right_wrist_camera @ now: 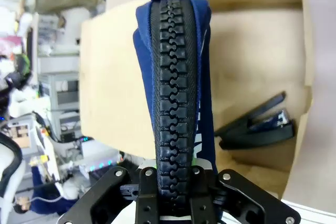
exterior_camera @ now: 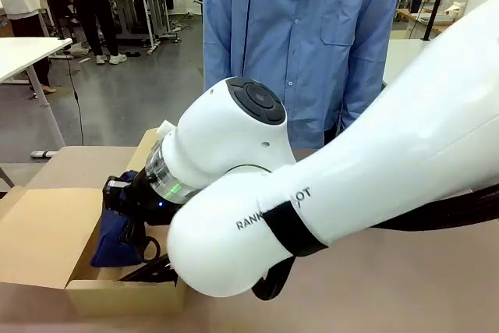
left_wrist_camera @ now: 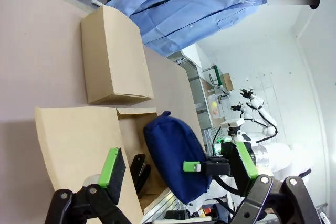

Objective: Place items inside the box.
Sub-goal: Pick up a Pencil pouch or Stapler and place it inside the Mailer Box closest to the robot.

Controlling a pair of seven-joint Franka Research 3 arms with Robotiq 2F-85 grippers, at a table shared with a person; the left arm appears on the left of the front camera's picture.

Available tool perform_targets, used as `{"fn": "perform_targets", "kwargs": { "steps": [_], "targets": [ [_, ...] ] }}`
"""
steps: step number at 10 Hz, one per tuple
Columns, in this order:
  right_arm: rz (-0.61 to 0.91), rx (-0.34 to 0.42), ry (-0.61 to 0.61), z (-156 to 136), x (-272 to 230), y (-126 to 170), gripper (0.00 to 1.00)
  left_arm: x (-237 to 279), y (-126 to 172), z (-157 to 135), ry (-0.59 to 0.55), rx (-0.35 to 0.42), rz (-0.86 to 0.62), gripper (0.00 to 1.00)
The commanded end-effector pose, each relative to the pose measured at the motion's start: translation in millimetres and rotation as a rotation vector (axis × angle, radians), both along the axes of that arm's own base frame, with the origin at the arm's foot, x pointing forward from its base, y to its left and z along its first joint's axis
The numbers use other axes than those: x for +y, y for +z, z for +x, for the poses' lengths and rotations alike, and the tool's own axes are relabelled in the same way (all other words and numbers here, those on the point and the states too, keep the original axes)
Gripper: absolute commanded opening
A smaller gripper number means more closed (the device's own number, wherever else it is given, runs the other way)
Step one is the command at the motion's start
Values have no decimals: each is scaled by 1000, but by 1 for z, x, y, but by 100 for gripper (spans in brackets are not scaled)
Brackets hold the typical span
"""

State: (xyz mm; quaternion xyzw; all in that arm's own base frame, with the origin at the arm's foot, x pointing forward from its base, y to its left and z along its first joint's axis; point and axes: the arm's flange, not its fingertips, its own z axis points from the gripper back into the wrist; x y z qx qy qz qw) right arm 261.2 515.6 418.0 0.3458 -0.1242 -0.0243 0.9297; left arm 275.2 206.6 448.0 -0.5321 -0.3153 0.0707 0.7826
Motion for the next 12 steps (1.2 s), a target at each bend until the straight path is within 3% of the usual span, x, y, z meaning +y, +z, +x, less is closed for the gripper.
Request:
{"fn": "perform_targets", "kwargs": {
  "steps": [1,9,12],
  "targets": [
    [17,-95,-116,-10,56,-21,7,-3,-1,-2,3,-32,-13,100],
    [-43,7,-65,-5,69,-60,7,-3,-1,-2,3,-32,-13,100],
    [-82,24,-98,1,67,-74,7,-3,-1,-2,3,-32,-13,100]
  ]
}}
